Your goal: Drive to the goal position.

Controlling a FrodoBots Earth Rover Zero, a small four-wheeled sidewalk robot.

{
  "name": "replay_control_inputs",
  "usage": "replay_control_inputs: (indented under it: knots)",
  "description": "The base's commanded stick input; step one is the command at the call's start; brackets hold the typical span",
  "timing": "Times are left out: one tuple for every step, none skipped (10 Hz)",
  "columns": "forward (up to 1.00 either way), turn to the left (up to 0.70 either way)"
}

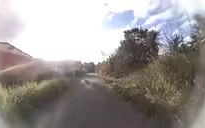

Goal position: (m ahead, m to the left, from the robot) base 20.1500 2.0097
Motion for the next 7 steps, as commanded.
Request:
replay_control_inputs:
  knots:
    - [0.5, 0.03]
    - [0.5, 0.03]
    - [0.5, 0.03]
    - [0.5, 0.03]
    - [0.5, 0.03]
    - [0.5, 0.03]
    - [0.5, 0.03]
